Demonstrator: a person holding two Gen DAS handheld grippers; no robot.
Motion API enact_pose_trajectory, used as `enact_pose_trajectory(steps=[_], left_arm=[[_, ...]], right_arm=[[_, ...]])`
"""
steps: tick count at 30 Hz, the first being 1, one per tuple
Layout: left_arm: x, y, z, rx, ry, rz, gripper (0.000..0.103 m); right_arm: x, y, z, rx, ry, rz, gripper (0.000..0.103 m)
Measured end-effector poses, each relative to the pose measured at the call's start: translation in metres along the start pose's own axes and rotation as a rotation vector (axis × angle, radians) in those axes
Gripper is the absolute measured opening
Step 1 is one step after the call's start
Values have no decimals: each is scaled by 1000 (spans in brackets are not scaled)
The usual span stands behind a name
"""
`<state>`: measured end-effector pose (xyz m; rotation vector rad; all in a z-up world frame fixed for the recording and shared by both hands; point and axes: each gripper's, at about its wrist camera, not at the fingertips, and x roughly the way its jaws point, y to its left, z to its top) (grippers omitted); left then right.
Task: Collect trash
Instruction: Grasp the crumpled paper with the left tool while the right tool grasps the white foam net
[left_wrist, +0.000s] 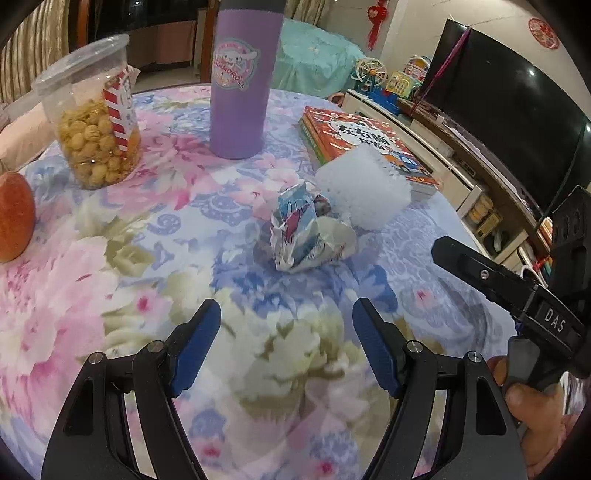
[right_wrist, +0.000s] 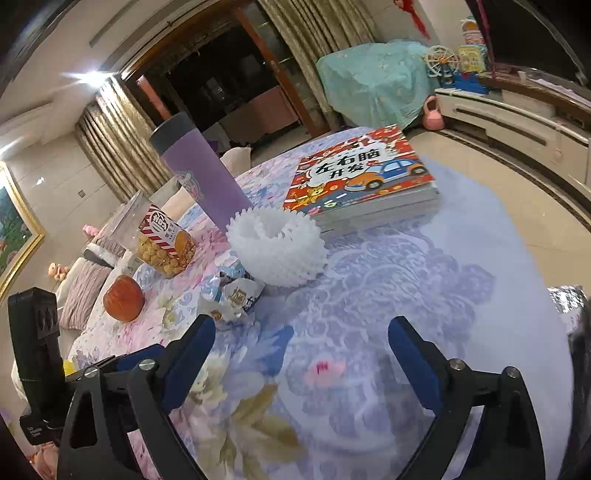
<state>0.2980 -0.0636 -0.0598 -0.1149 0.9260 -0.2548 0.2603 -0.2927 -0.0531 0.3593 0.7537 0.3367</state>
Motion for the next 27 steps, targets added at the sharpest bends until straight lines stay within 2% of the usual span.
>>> enact_pose_trajectory(steps=[9,15,16,17,18,20,23,27], left_arm=[[24,-4,14,28,2,10,76],[31,-5,20,43,-22,0,74],[33,-5,21,46,-24,-9,71],[34,-6,22,50,-22,-21,58],[36,-6,22,52,-15,-28,43],[40,-7,23,50,2,-43,26],[38,-6,22,50,-5,-53,23],[27,-8,18,56,-24,-41,21]], right_arm=[[37,-2,23,-19,38,28,84],[53,2,36,-44,52,52,67],[56,2,38,-43,55,58,59],[59,1,39,-38,59,62,51],[61,0,39,-34,61,63,47],[62,-1,39,-30,62,68,34],[58,-4,37,-20,54,76,25],[46,-6,32,-11,39,72,23]])
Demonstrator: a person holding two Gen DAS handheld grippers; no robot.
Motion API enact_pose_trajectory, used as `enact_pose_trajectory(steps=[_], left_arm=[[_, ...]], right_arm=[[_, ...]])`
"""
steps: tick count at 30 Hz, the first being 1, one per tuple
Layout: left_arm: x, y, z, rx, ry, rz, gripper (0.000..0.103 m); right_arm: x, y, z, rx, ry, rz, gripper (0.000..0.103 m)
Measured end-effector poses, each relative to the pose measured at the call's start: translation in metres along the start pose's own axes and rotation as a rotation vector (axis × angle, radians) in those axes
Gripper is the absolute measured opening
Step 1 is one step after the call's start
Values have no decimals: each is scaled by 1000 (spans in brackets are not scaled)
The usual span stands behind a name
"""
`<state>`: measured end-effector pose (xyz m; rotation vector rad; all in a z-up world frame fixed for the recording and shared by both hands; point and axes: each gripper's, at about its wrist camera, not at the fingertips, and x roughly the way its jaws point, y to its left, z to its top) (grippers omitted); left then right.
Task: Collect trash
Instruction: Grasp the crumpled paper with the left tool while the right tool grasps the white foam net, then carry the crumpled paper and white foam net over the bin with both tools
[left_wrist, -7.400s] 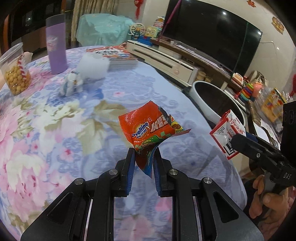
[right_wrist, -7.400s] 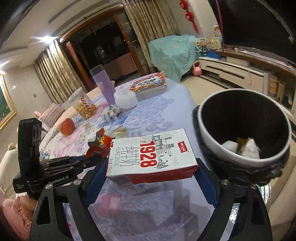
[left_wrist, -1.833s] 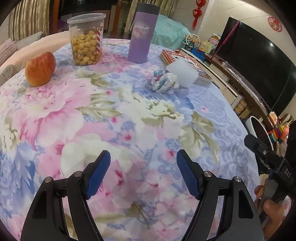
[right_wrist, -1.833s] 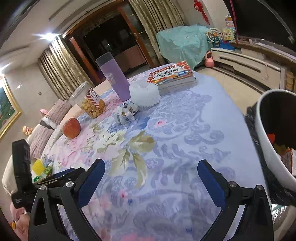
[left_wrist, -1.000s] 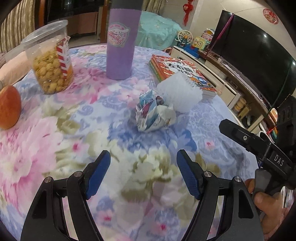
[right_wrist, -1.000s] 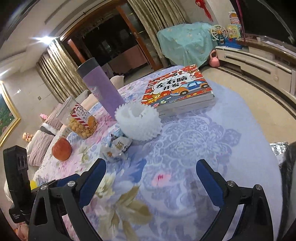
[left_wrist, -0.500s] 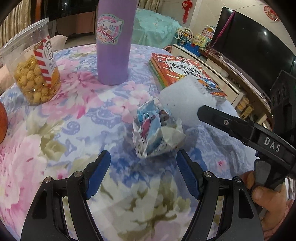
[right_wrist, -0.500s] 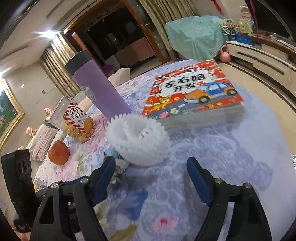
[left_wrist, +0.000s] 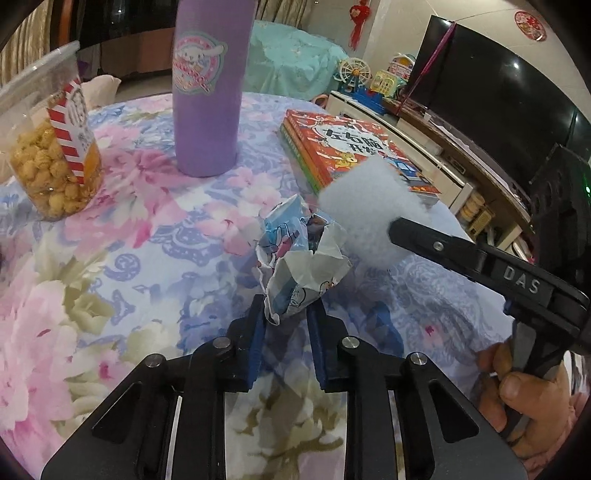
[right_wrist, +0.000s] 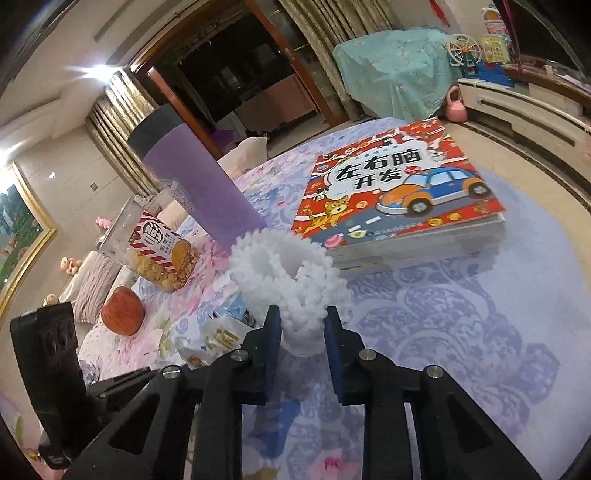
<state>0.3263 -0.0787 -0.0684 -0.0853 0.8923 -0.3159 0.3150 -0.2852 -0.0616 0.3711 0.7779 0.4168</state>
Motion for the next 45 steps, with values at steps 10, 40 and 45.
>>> enact_pose_trajectory(steps=[10,40,45], left_arm=[[-35,-16,-34,9,17,1,21],[-108,-91,-116,102,12,-74,21],[-114,-105,-123,125,12,-84,21]], right_arm=[[-54,-2,-32,20,-40,-55,23],[-177,12,-135,88,-142,-93,23],[-188,10,-145,94,-151,-99,23]])
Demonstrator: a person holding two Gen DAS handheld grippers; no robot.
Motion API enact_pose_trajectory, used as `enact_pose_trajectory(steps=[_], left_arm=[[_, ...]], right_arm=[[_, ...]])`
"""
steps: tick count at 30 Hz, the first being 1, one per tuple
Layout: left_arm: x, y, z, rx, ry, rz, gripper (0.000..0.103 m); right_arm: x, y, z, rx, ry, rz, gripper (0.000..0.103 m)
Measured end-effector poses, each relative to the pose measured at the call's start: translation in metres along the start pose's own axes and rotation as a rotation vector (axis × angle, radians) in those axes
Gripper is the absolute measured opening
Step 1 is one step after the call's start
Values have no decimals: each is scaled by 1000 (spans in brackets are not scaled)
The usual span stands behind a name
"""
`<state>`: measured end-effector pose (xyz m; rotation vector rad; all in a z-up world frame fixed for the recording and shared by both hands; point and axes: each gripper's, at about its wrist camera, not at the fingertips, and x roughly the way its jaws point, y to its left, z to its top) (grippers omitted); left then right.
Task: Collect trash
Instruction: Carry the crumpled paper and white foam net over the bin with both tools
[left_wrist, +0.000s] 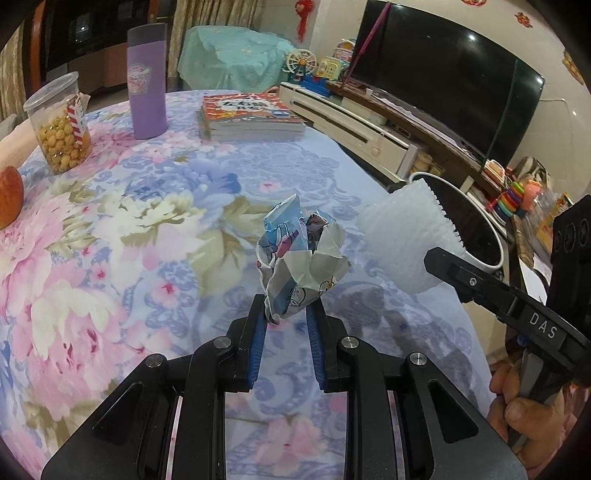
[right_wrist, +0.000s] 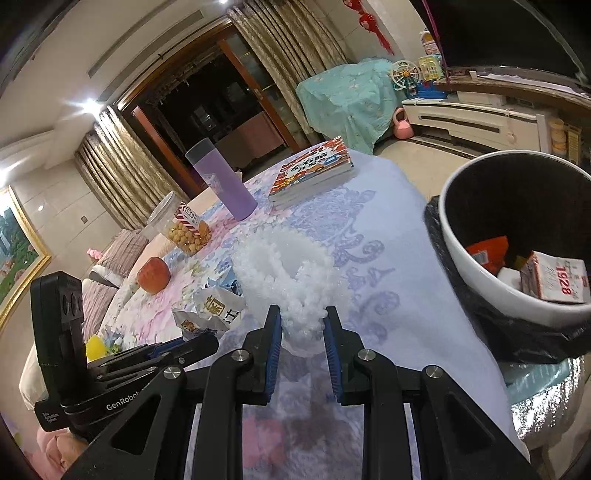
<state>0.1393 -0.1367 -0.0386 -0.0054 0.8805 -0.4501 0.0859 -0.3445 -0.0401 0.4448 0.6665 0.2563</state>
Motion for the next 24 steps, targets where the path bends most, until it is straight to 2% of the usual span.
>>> enact_pose_trajectory(steps=[13,24], left_arm=[[0,-44,3,86,-13,-8,21],[11,-77,12,137,-3,-46,21]], right_arm=[[-45,-23,-1,10,-67,-59,23],[-73,-51,3,41,-114,-106,23]])
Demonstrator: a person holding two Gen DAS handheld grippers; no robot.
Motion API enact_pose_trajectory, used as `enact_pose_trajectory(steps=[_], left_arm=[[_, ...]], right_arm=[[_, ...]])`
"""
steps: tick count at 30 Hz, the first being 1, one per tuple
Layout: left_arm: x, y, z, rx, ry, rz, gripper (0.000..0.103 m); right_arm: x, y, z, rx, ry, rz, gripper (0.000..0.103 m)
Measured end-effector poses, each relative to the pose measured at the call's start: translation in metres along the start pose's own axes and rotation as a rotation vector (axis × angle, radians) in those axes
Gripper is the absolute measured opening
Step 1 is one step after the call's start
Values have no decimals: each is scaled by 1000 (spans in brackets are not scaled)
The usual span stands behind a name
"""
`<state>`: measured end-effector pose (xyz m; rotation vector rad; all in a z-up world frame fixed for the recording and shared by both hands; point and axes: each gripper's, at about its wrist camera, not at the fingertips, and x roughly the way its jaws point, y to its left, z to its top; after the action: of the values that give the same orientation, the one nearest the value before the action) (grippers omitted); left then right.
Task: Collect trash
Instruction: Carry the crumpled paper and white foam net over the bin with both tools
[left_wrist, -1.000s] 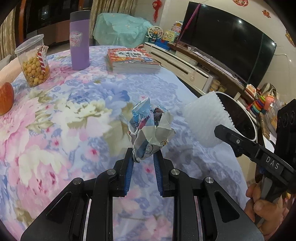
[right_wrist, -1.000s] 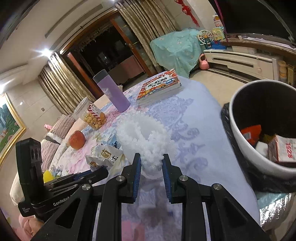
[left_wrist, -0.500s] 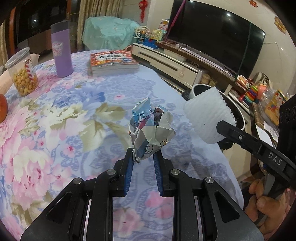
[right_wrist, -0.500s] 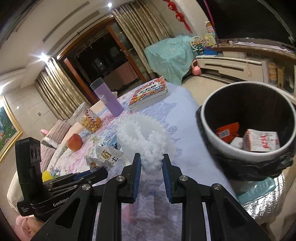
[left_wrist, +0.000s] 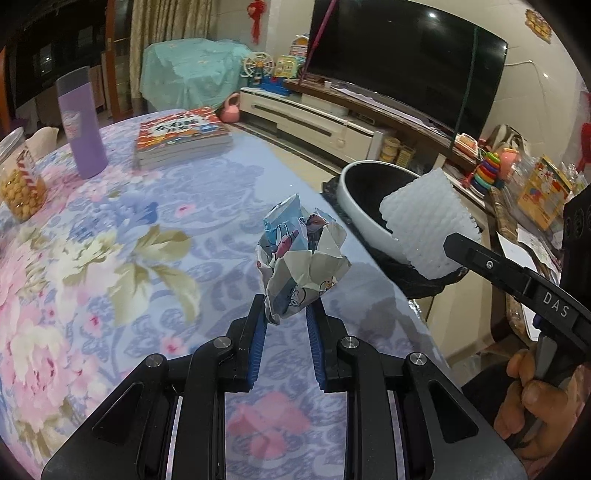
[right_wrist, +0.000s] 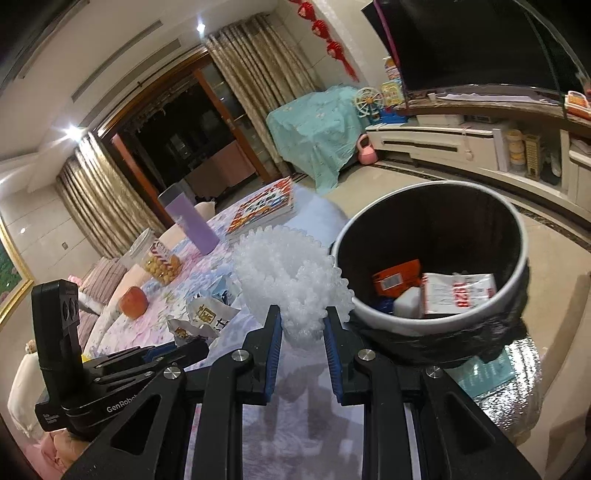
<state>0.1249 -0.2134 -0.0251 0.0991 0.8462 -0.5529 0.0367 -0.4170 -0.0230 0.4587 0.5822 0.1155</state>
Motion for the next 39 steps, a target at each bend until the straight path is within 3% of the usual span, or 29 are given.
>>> enact_pose_trajectory(steps=[23,39], left_arm=[[20,-56,37,89,-3,-85,21],[34,-77,53,121,-1,-97,21]], right_arm=[[-22,-54,27,39,-49,-123,23],[-20,-71,40,40,-48,-151,23]])
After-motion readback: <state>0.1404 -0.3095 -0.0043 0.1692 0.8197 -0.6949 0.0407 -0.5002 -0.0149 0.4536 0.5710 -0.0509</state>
